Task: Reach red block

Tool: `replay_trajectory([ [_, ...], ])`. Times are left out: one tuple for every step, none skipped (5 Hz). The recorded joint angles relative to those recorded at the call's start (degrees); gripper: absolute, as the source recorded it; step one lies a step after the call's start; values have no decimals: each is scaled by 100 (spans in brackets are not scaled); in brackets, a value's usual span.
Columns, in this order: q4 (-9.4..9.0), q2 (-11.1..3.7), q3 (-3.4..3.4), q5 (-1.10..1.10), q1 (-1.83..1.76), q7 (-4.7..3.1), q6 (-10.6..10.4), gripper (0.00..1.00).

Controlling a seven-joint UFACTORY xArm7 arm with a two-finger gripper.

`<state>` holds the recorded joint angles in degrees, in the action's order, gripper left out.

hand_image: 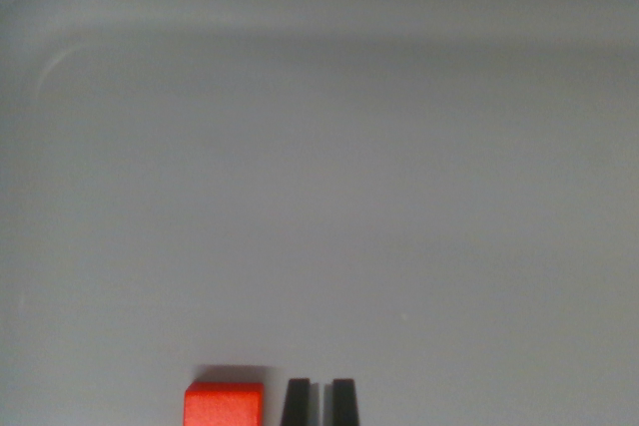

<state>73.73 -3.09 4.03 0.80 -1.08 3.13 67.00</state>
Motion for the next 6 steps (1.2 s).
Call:
replay_trajectory([
  [-220, -52, 23, -6, -28, 34, -255, 0],
  [-220, -52, 23, -6, -28, 34, -255, 0],
  [-453, -107, 48, -13, -58, 71, -525, 0],
  [-453, -107, 48, -13, -58, 71, -525, 0],
  [-688, -163, 73, -19, -88, 107, -797, 0],
  [-688, -163, 73, -19, -88, 107, -797, 0],
])
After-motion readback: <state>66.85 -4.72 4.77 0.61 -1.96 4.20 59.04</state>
